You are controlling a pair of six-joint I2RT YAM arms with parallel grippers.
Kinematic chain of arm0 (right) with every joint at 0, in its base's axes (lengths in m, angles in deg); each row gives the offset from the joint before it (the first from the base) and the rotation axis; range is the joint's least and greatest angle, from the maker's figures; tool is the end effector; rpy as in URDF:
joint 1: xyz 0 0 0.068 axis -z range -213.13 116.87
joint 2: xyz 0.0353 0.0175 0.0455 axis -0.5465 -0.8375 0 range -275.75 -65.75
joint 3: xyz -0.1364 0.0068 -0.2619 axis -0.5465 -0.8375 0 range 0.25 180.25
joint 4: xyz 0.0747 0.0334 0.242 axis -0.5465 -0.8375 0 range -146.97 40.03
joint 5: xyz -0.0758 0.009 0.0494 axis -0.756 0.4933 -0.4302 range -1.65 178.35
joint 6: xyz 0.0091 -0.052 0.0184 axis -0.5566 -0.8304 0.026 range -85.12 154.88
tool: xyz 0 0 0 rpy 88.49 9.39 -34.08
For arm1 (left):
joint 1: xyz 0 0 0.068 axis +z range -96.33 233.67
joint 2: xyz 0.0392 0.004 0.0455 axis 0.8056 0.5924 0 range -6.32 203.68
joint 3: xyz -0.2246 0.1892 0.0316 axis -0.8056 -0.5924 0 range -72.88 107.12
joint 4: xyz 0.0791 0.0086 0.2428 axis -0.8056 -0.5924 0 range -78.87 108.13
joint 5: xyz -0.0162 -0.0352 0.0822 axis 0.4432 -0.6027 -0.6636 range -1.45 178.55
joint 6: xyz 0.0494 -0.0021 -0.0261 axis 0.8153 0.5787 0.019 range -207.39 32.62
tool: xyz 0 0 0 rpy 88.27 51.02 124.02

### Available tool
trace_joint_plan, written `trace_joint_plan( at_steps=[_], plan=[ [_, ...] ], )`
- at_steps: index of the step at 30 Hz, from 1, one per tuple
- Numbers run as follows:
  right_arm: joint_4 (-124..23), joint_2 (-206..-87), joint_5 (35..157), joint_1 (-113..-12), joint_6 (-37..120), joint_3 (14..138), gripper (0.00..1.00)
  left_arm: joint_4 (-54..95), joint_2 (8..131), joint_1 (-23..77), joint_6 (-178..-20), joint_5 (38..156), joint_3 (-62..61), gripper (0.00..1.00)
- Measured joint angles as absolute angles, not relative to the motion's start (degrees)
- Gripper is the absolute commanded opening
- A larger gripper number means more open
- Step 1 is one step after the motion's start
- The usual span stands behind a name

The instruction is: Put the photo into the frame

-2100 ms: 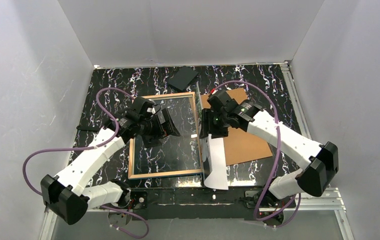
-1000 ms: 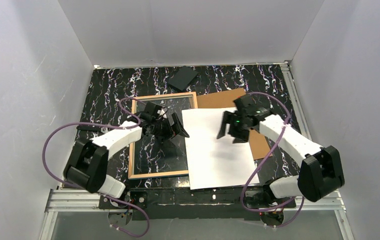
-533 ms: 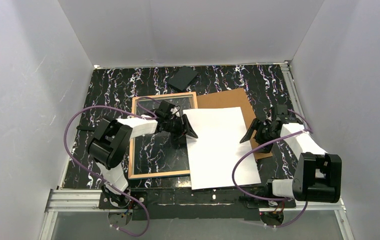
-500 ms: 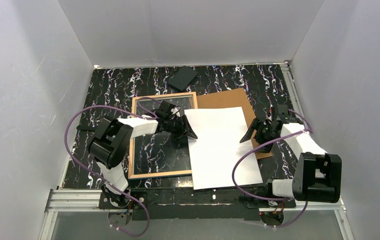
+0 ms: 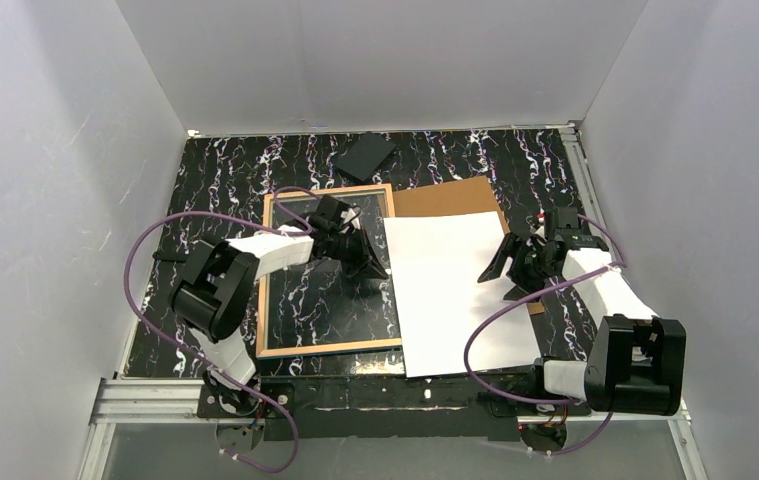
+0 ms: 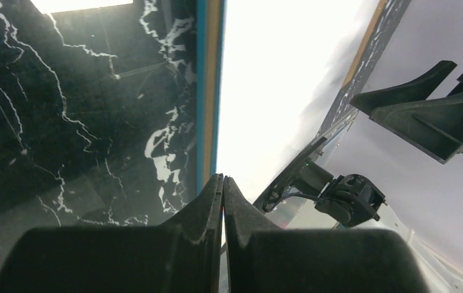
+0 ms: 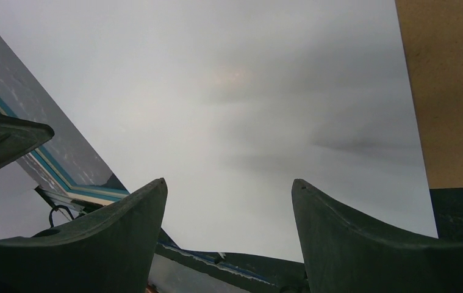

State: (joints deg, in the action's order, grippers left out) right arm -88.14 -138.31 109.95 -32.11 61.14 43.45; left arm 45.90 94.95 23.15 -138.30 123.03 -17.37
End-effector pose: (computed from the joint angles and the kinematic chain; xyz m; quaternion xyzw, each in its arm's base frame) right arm 0.2135 0.0104 0.2213 0.1917 0.9449 0.2212 0.1467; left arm 0.3215 -0.2149 0.2334 0.0347 0.7912 -0.5480 0.2691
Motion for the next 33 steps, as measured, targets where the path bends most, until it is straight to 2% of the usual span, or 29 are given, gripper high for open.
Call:
trace_joint_plan(
  at_steps=[5,6,7,8,10,11,22,33],
  plan=[
    [-89.0,-137.8,108.9,-32.1,60.4,44.0,0.83,40.7,91.0,24.8,-135.2,123.0,-15.1,0.0],
    [-89.1,-137.8,108.5,-32.1,60.3,44.0,0.83,40.0,90.0,25.4,-134.8,123.0,-15.0,0.15],
    [-89.2,-137.8,108.0,-32.1,60.2,44.0,0.83,39.2,89.1,25.9,-134.4,123.1,-15.0,0.36],
    [-89.3,-137.9,107.4,-32.1,60.1,44.0,0.83,38.8,88.4,26.3,-133.9,123.1,-15.0,0.52],
    [-89.8,-138.5,105.9,-32.1,60.1,44.2,0.83,38.5,88.0,27.0,-133.0,123.2,-15.0,0.65],
    [-90.3,-139.2,104.9,-32.1,60.1,44.7,0.83,38.4,88.1,27.1,-133.4,123.3,-15.0,0.67],
    [-92.7,-148.3,95.3,-32.1,60.3,53.7,0.84,43.5,95.0,23.4,-137.6,123.3,-15.0,0.65],
    [-92.8,-154.9,92.7,-31.3,60.3,54.5,0.83,51.7,101.6,21.5,-142.4,123.5,-12.7,0.5]
  ],
)
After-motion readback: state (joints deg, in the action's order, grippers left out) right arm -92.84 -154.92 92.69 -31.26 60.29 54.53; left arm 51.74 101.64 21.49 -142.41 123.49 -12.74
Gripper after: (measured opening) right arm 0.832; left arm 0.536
